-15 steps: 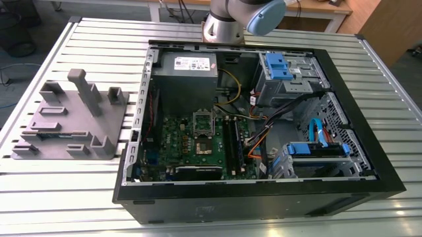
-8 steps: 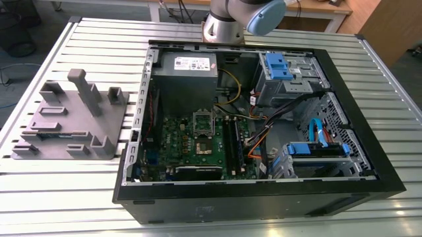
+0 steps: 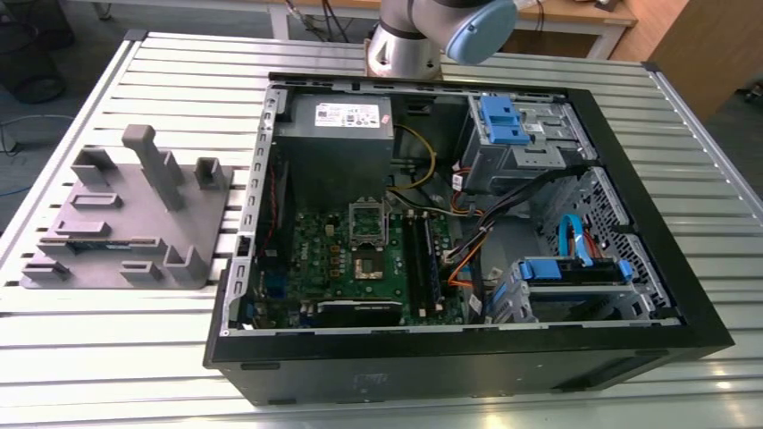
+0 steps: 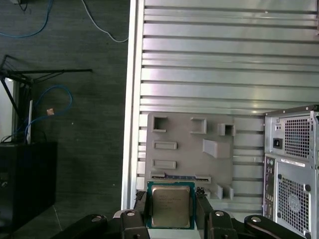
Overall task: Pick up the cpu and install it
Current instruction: 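Pick up the cpu and move it towards the insertion slot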
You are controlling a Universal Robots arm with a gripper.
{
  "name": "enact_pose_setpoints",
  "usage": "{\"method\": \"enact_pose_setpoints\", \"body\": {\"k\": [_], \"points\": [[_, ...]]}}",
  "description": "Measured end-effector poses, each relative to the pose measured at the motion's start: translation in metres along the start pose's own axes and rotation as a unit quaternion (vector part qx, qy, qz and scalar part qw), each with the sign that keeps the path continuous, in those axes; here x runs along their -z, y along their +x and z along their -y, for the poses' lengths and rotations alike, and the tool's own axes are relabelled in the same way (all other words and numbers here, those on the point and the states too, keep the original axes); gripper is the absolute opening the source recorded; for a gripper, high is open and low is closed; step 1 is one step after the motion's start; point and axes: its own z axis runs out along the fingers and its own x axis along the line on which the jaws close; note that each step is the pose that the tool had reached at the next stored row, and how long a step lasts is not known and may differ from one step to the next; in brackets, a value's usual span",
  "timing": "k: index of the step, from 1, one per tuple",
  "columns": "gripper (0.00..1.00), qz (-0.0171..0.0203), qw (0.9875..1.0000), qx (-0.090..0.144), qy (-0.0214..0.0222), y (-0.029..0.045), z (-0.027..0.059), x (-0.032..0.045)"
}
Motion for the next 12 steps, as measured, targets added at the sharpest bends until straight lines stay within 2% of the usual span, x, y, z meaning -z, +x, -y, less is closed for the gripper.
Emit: {"method": "enact_pose_setpoints", "body": {"k": [12], "points": [[0.47,0.0000,1.0000,0.000,0.0000,-0.0003,0.0011,-0.0217]]}}
